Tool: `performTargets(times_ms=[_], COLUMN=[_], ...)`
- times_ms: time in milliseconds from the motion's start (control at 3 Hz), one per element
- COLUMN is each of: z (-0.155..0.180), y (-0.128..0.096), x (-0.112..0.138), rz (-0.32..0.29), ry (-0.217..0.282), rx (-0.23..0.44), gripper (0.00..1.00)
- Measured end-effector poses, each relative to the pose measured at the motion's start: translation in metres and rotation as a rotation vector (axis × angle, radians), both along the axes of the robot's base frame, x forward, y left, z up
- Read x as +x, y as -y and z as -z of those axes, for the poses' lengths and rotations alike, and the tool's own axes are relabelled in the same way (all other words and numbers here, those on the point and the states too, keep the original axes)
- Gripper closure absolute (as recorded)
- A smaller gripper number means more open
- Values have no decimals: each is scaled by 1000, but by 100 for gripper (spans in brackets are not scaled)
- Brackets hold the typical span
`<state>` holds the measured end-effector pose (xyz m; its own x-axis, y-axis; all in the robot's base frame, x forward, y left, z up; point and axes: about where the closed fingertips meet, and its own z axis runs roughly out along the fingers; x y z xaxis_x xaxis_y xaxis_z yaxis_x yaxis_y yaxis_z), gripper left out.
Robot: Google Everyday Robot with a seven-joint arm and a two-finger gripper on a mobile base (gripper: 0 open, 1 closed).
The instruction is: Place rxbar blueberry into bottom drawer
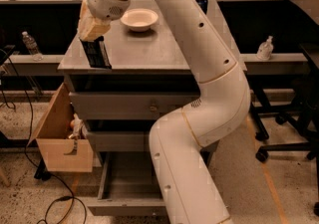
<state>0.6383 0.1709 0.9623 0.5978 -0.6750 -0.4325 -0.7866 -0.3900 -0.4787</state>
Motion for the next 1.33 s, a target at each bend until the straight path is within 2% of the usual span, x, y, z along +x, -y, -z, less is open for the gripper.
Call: performTargets(times_ms=[333,667,1333], z=[15,22,5], y=[-9,-11,-4], x=[-7,-12,-11], rz=[-17,-17,-6], ry=[-49,-72,-26], rx=[-20,-27,-17], gripper=[100,100,100])
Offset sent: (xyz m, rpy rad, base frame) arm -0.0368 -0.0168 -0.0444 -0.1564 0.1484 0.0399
